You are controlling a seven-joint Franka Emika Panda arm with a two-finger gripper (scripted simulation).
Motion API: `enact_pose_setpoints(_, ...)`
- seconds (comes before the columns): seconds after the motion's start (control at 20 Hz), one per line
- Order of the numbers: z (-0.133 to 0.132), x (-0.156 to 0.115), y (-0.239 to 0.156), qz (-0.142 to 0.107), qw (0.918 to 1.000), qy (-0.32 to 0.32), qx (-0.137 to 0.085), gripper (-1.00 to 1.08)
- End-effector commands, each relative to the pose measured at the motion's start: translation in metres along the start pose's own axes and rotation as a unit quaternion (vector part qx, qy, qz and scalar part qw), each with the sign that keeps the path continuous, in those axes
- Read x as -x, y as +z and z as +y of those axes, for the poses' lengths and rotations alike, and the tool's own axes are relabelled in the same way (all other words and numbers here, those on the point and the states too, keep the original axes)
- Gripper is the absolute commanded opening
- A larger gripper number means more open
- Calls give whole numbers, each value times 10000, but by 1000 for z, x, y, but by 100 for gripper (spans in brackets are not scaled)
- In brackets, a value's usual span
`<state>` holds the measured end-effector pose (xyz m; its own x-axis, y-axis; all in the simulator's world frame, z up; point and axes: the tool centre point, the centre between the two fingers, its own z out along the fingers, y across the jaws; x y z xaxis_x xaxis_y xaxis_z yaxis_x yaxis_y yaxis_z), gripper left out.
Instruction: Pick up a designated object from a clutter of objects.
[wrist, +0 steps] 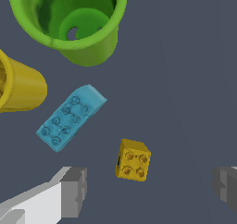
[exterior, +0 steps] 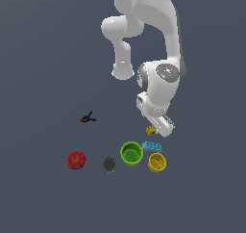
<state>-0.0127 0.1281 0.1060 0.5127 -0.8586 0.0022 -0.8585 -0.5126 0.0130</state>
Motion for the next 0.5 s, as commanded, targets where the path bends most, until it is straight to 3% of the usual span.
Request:
enact_pose_setpoints(0.0,-1,7,8,-2,9997,253,-17,100)
enact_pose_setpoints(0.45,-3,23,28,-13,9963,852,-54,100)
